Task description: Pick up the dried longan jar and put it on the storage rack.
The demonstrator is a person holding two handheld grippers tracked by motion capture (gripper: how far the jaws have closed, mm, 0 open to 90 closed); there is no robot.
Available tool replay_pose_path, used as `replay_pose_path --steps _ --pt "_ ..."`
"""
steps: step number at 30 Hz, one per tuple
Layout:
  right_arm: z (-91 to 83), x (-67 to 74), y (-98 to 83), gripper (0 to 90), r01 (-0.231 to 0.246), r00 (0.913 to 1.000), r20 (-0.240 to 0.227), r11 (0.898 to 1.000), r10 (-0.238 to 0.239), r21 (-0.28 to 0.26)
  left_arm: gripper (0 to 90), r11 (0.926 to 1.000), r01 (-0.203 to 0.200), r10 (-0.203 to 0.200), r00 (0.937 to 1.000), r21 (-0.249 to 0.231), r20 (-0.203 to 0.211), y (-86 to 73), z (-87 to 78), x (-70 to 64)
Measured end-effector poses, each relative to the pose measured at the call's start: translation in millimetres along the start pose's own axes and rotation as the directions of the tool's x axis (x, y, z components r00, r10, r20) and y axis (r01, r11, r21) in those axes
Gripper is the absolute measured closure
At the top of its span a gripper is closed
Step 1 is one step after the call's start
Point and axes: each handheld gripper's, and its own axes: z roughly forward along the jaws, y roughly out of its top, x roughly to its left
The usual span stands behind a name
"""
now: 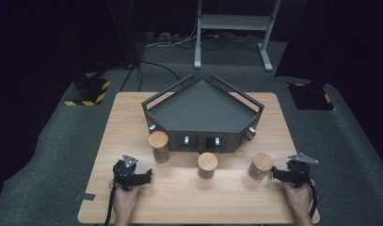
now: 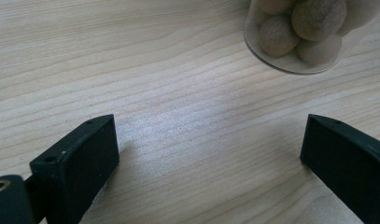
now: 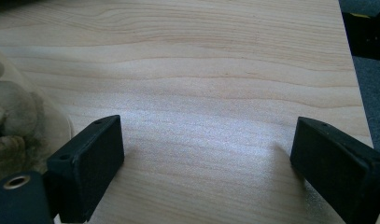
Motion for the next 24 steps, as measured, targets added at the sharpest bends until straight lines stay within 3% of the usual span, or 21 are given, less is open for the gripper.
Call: replay_pose_path --steps 13,24 --pt "0.0 0.1 0.0 9.4 -0.002 1.0000 0.001 1.000 0.002 0.000 0.1 0.9998 -0.012 0.012 0.9999 0.014 0.010 1.1 1.3 -1.4" --pt "-0.1 0.0 0.0 9.9 -0.003 1.0000 0.003 1.000 0.003 -0.001 0.4 0.9998 -0.018 0.018 0.9966 -0.006 0.080 4.0 -4.6 -11.8"
